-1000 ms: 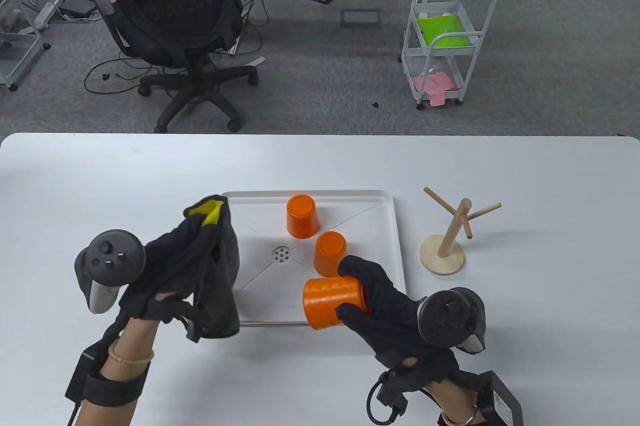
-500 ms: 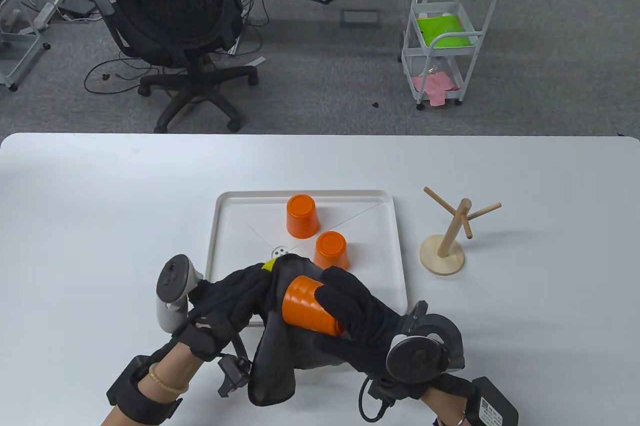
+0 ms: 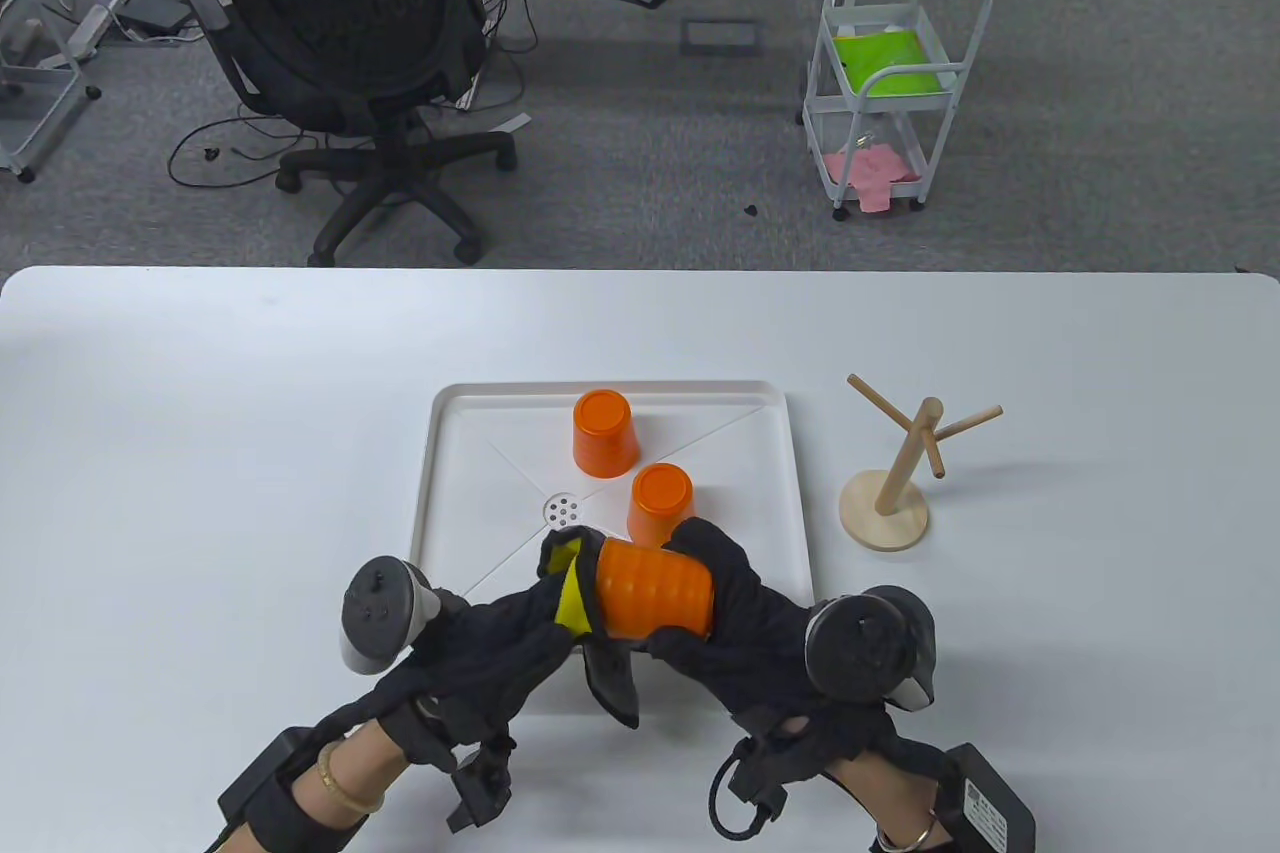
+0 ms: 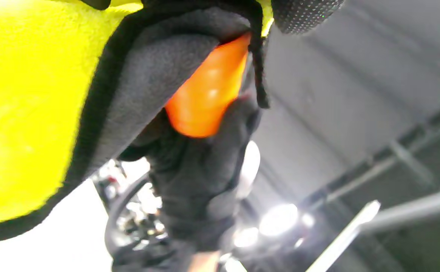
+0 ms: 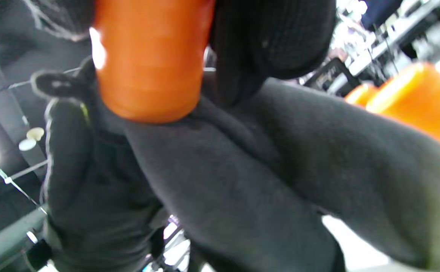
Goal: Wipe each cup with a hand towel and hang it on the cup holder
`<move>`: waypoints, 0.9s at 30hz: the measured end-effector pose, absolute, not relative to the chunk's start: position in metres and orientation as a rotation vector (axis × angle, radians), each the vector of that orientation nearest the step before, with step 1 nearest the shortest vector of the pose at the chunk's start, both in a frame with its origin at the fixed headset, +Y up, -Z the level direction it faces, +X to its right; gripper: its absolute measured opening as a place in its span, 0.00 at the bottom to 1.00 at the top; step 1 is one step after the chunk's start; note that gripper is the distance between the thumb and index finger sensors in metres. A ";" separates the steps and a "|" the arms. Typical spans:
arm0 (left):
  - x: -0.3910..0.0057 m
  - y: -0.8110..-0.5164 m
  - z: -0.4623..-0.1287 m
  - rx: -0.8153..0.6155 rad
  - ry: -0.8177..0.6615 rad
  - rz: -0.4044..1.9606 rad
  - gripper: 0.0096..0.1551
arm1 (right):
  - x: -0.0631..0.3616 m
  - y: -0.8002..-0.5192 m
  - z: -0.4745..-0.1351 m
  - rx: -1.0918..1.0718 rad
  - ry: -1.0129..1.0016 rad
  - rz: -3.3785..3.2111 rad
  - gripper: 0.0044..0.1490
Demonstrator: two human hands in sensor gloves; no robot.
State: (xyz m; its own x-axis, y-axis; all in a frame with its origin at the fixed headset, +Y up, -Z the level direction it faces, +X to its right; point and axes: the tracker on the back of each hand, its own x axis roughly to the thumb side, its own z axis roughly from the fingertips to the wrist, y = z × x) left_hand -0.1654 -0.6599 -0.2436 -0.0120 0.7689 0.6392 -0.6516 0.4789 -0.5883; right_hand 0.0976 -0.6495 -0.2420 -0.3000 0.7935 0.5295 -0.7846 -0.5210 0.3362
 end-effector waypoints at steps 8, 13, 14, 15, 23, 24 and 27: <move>-0.152 -0.658 -0.223 0.165 -1.161 0.463 0.38 | 0.093 -0.671 -0.255 0.691 0.296 1.833 0.60; -0.146 -0.664 -0.222 0.127 -1.168 0.451 0.41 | 0.079 -0.683 -0.252 0.707 0.373 1.807 0.59; -0.146 -0.665 -0.224 0.098 -1.168 0.489 0.41 | 0.076 -0.684 -0.251 0.724 0.370 1.816 0.59; -0.147 -0.667 -0.228 0.054 -1.168 0.555 0.41 | 0.074 -0.684 -0.250 0.734 0.353 1.845 0.59; -0.154 -0.678 -0.249 -0.293 -1.134 1.164 0.39 | 0.069 -0.676 -0.241 0.911 0.160 1.970 0.58; -0.154 -0.680 -0.251 -0.342 -1.128 1.241 0.39 | 0.068 -0.674 -0.239 0.933 0.123 1.999 0.57; -0.154 -0.688 -0.255 -0.453 -1.097 1.445 0.37 | 0.068 -0.664 -0.231 1.012 -0.028 2.109 0.53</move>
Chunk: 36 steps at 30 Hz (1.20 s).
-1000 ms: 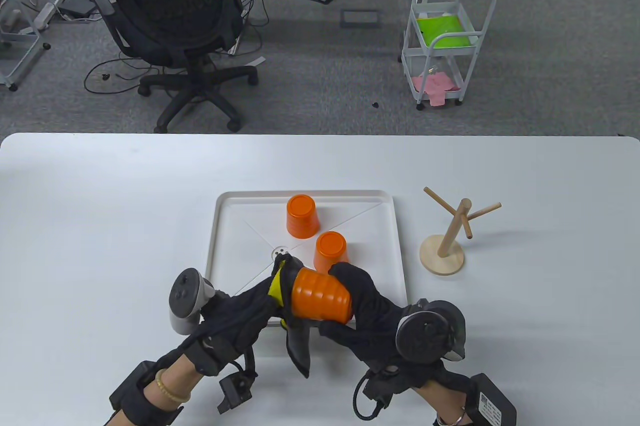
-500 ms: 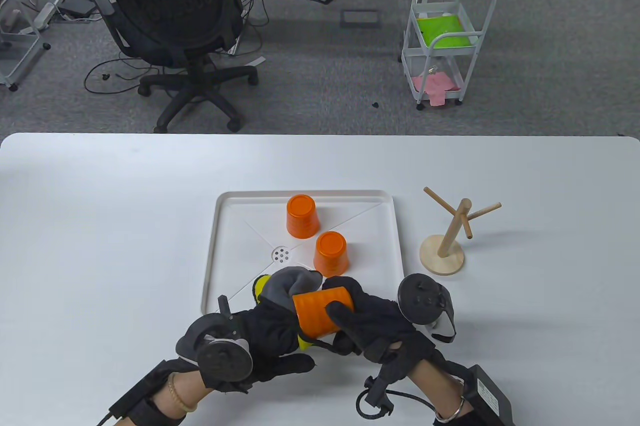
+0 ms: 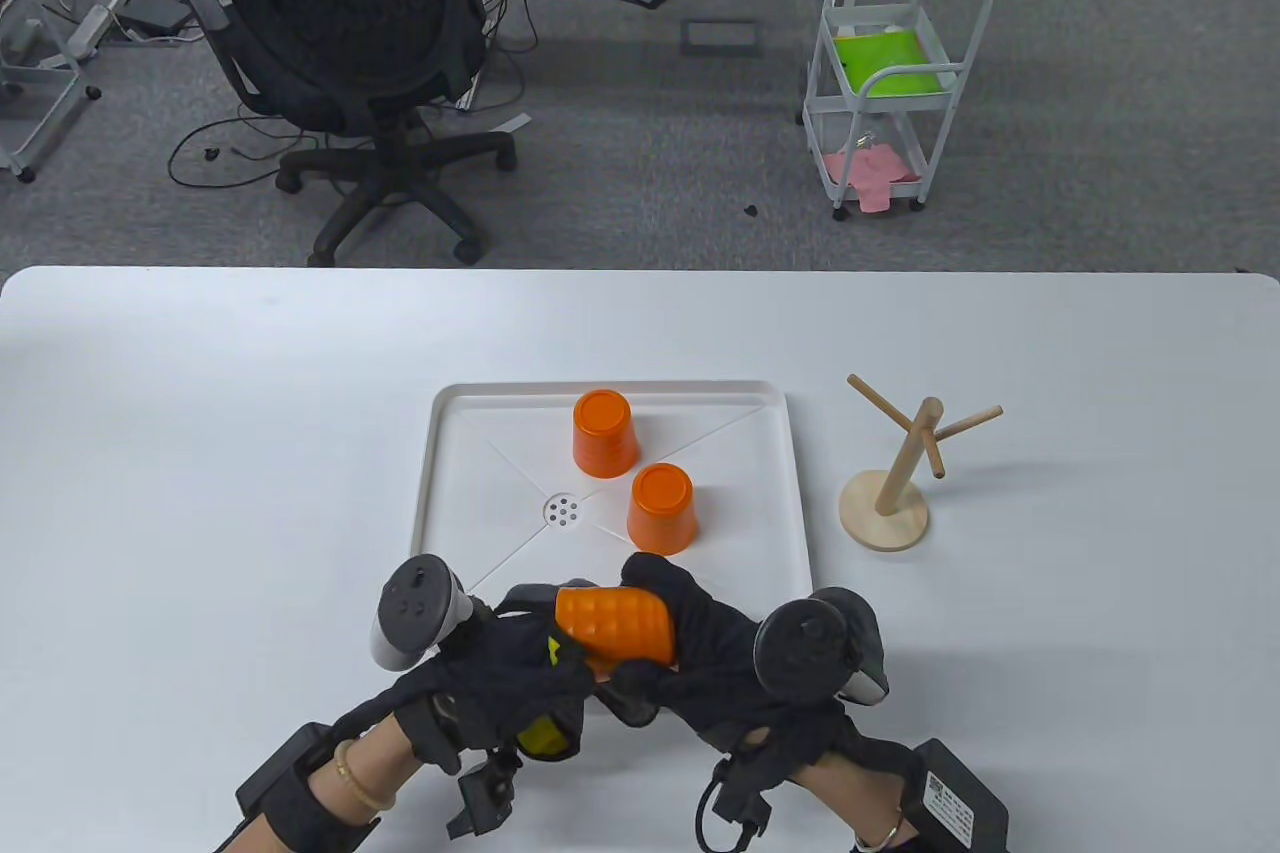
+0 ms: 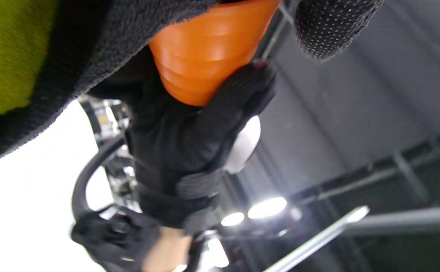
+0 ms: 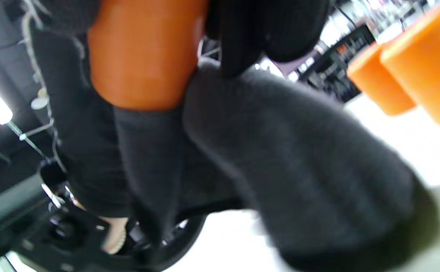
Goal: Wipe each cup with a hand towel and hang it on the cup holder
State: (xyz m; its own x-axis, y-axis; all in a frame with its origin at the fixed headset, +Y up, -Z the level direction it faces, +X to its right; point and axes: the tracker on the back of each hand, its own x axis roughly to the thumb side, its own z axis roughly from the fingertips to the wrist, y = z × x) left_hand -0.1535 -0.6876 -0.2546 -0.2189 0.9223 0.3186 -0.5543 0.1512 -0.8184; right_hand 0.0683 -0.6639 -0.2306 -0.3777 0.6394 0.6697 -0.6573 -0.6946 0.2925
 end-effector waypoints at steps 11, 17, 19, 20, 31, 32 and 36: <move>-0.167 -0.690 -0.270 -0.575 -1.052 1.692 0.36 | 0.075 -0.635 -0.207 1.317 -0.595 2.424 0.50; -0.188 -0.679 -0.277 -0.367 -0.999 1.711 0.32 | 0.095 -0.630 -0.225 1.134 -0.454 2.237 0.51; -0.193 -0.674 -0.276 -0.279 -1.001 1.676 0.31 | 0.099 -0.633 -0.232 1.021 -0.349 2.111 0.51; -0.195 -0.671 -0.274 -0.222 -1.002 1.630 0.31 | 0.101 -0.635 -0.236 0.956 -0.272 2.036 0.52; -0.178 -0.655 -0.243 0.130 -1.148 0.885 0.30 | 0.099 -0.672 -0.261 0.650 0.307 1.656 0.54; -0.174 -0.656 -0.240 0.138 -1.160 0.837 0.31 | 0.097 -0.674 -0.261 0.652 0.346 1.658 0.55; -0.157 -0.659 -0.225 0.181 -1.210 0.560 0.33 | 0.088 -0.677 -0.256 0.665 0.443 1.718 0.57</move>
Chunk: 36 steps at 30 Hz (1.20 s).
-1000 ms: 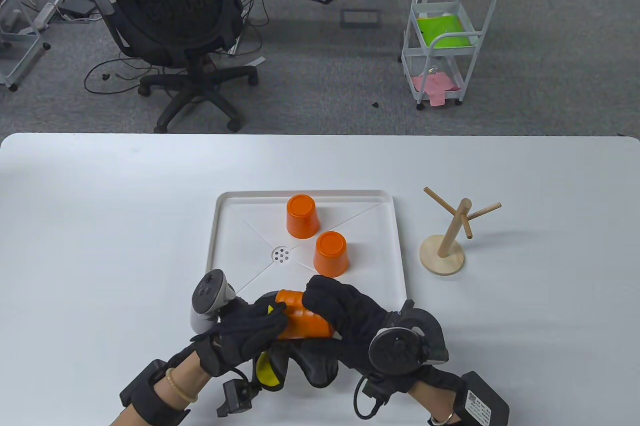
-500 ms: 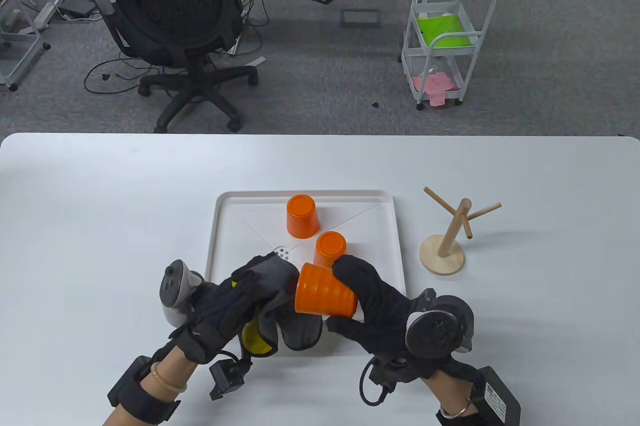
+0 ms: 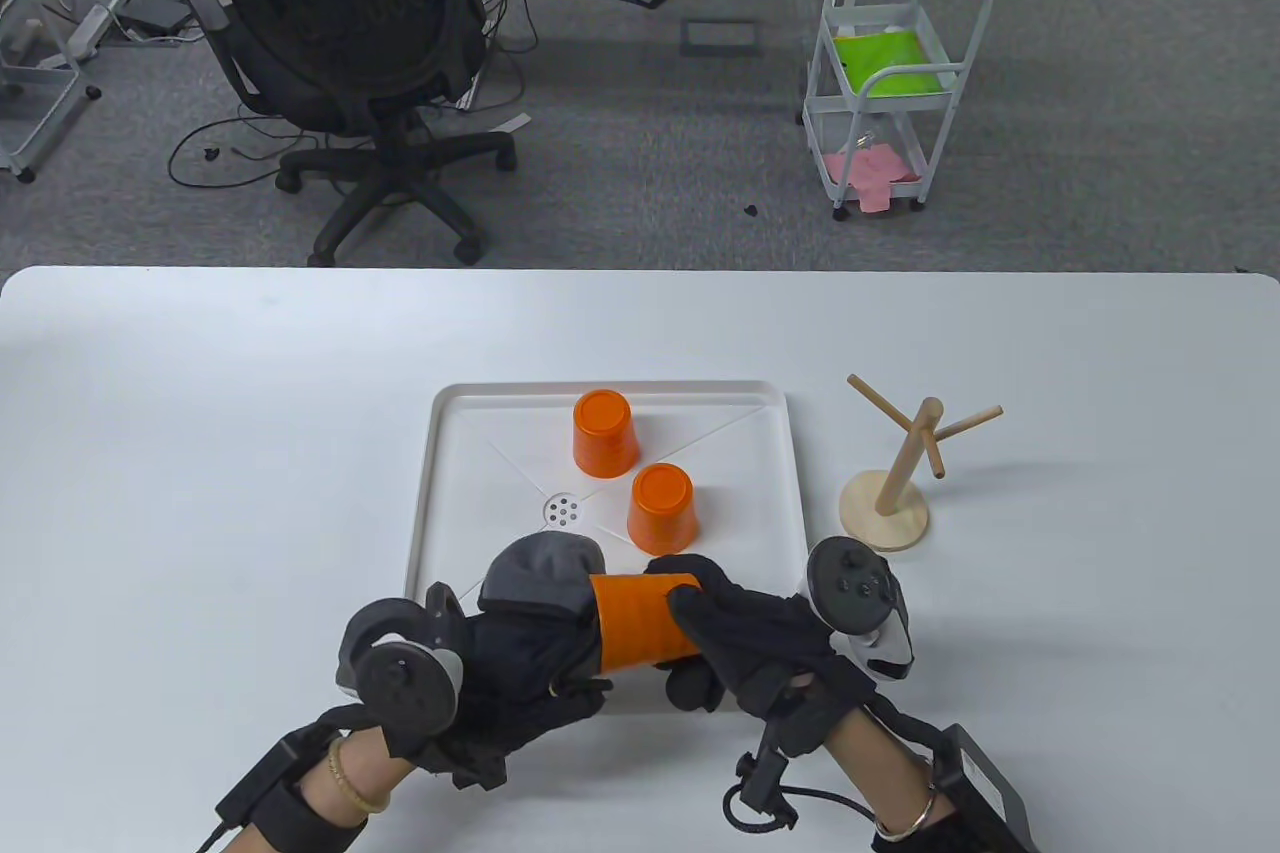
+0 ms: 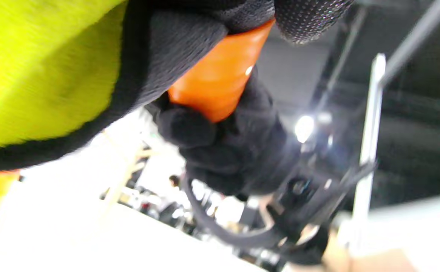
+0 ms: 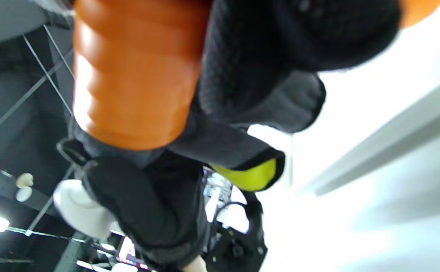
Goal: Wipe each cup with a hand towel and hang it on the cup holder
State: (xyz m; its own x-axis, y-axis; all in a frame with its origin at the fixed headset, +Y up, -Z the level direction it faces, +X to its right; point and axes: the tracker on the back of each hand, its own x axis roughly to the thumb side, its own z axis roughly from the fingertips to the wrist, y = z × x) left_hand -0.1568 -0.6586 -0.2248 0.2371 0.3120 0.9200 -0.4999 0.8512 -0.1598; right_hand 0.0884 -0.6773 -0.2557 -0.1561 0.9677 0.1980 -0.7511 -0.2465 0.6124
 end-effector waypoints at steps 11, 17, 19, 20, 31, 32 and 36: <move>-0.150 -0.667 -0.228 0.020 -1.220 0.738 0.35 | 0.076 -0.663 -0.240 0.907 0.143 2.036 0.58; -0.151 -0.679 -0.243 -0.355 -1.189 1.322 0.36 | 0.076 -0.656 -0.233 1.095 -0.029 2.087 0.55; -0.151 -0.684 -0.247 -0.473 -1.164 1.494 0.36 | 0.075 -0.653 -0.229 1.159 -0.120 2.134 0.53; -0.151 -0.687 -0.248 -0.536 -1.136 1.577 0.36 | 0.074 -0.651 -0.225 1.187 -0.184 2.165 0.52; -0.158 -0.706 -0.266 -0.772 -1.027 1.910 0.38 | 0.070 -0.641 -0.199 1.441 -0.779 2.477 0.49; -0.160 -0.706 -0.268 -0.761 -1.017 1.925 0.38 | 0.072 -0.641 -0.201 1.430 -0.755 2.459 0.49; -0.170 -0.701 -0.272 -0.645 -1.008 1.939 0.38 | 0.085 -0.637 -0.214 1.290 -0.649 2.349 0.49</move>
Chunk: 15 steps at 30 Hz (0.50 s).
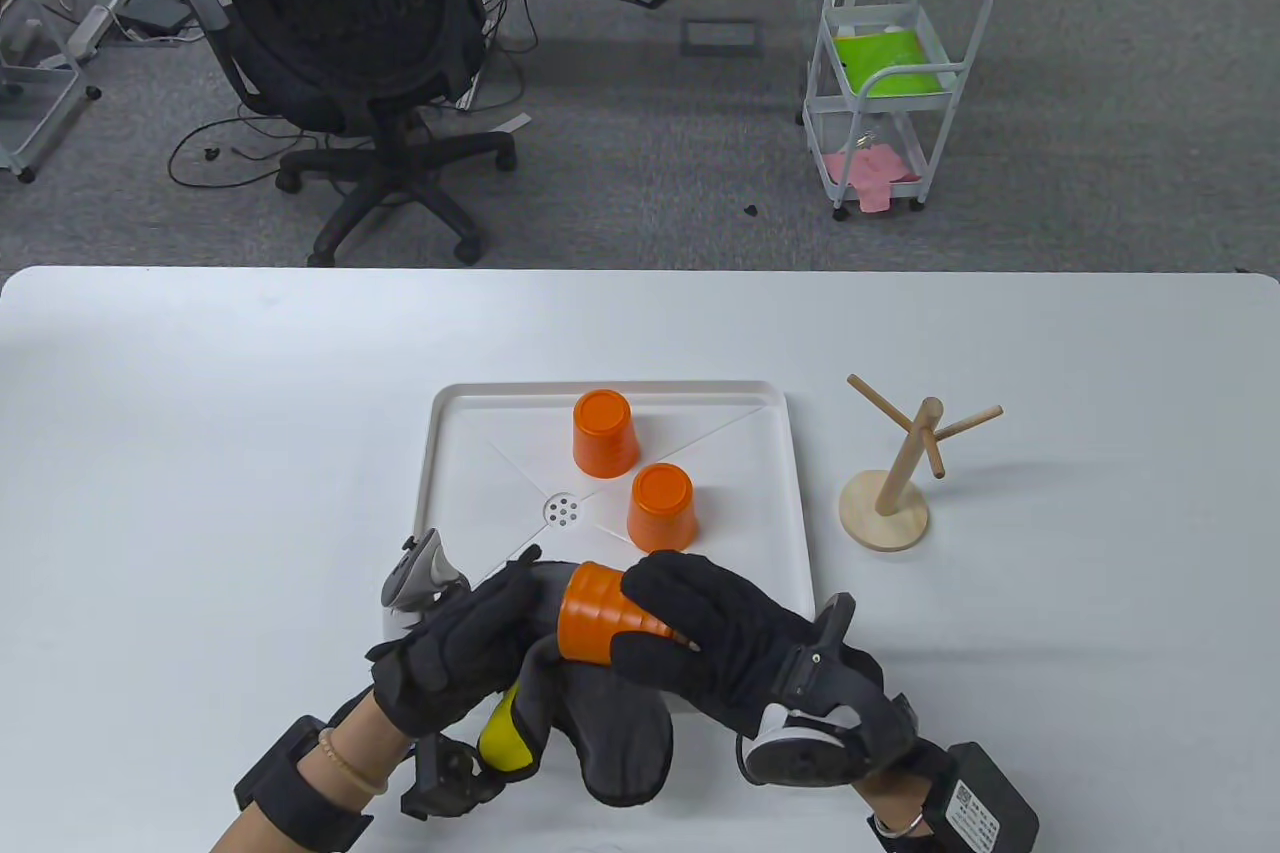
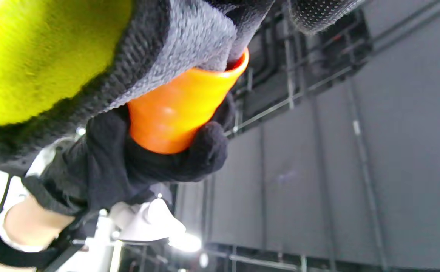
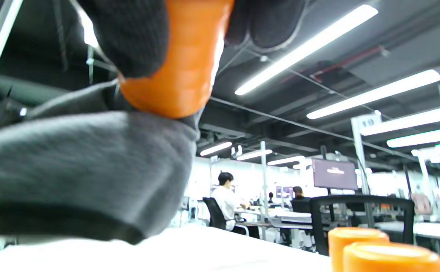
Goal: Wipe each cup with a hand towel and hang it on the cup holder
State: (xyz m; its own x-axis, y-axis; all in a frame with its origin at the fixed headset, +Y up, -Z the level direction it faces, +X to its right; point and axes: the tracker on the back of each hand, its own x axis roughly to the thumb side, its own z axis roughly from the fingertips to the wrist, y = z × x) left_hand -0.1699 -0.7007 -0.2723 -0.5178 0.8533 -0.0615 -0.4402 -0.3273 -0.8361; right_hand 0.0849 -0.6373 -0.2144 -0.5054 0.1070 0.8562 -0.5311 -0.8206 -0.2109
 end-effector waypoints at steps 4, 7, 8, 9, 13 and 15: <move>-0.176 -0.689 -0.269 -0.492 -1.053 1.861 0.43 | 0.095 -0.639 -0.231 1.014 -0.508 2.257 0.49; -0.175 -0.683 -0.266 -0.460 -1.123 1.769 0.48 | 0.099 -0.642 -0.240 0.887 -0.430 2.272 0.49; -0.175 -0.681 -0.264 -0.462 -1.143 1.740 0.48 | 0.100 -0.644 -0.242 0.861 -0.407 2.261 0.49; -0.174 -0.680 -0.264 -0.463 -1.161 1.726 0.47 | 0.100 -0.645 -0.243 0.839 -0.390 2.255 0.49; -0.170 -0.675 -0.260 -0.467 -1.206 1.656 0.41 | 0.101 -0.650 -0.248 0.764 -0.301 2.222 0.49; -0.171 -0.675 -0.260 -0.413 -1.131 1.613 0.36 | 0.099 -0.652 -0.248 0.769 -0.256 2.178 0.49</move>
State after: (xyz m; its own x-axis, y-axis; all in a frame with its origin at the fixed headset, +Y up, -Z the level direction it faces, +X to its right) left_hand -0.1710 -0.6751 -0.2600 -0.3679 0.8889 0.2729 -0.5599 0.0226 -0.8283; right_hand 0.0995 -0.6525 -0.2483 -0.4994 0.6228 0.6023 -0.7453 -0.6633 0.0679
